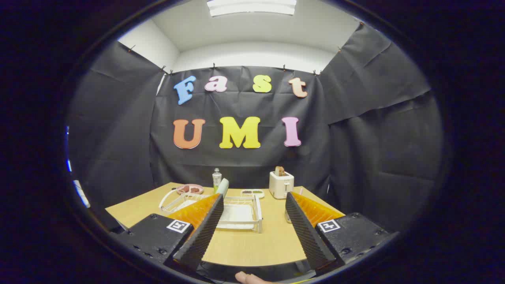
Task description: Take the plate from the dish rack, then take the spoon from the basket and place it into the plate.
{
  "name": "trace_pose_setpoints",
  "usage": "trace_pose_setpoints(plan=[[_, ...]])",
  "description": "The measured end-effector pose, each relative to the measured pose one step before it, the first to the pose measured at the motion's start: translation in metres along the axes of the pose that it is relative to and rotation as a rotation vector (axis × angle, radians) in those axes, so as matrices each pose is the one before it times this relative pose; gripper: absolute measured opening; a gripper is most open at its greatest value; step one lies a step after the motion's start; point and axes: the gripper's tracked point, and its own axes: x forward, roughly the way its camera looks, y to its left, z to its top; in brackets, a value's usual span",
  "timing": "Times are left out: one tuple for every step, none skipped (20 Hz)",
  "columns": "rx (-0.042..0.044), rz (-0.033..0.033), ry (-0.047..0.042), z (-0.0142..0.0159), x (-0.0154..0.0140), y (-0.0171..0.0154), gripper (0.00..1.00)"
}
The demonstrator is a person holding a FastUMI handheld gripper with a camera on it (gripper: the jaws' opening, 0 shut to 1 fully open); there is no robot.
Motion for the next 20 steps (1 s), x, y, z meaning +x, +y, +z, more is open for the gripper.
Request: trace_pose_setpoints(plan=[[-0.00293,0.01752,0.00587,-0.0032,-0.00014,0.00202,1.0],[-0.00051,0.00096,0.00445,-0.00154,0.00025,-0.00056,1.0],[-0.00001,-0.01948,0.00904,-0.00177,0.00069,-0.00795,1.0],[-0.00179,-0.01262,0.00027,-0.00023,-0.00039,-0.00443,1.0],[-0.00476,0.00559,-0.0026,-0.00014,-0.00098,0.00406,1.0],[-0.00293,0.00616,-0.00599,0.00095,-0.00072,0.00277,1.0],[-0.0015,0.00237,-0.00534,0.00015,0.0006,-0.00151,1.0],[0.00004,0.00314,-0.00391,-0.00021,-0.00004,-0.00001,1.0],[0.00437,0.00562,-0.00347,-0.00088,-0.00019,0.00019,1.0],[0.0088,0.01889,-0.00037,0.00015,-0.00062,0.00333,1.0],[0.00411,0.01026,-0.00001,-0.00108,0.00118,0.0029,1.0],[-0.00008,-0.00513,-0.00192,0.00019,0.00044,-0.00202,1.0],[-0.00128,-0.005,0.00089,-0.00041,0.00021,-0.00223,1.0],[-0.00114,0.00031,0.00466,-0.00102,0.0008,0.00006,1.0],[-0.00079,-0.00024,0.00536,-0.00175,0.00236,0.00098,1.0],[-0.00111,-0.00312,0.00592,0.0003,0.00233,-0.00061,1.0],[0.00018,-0.00196,0.00319,0.00143,0.00242,-0.00059,1.0],[0.00079,-0.00267,0.0061,0.00193,0.00389,-0.00118,1.0],[0.001,0.00011,0.00369,0.00118,0.00401,-0.00023,1.0],[0.00324,0.0013,0.00412,0.00383,0.00486,-0.00019,1.0]])
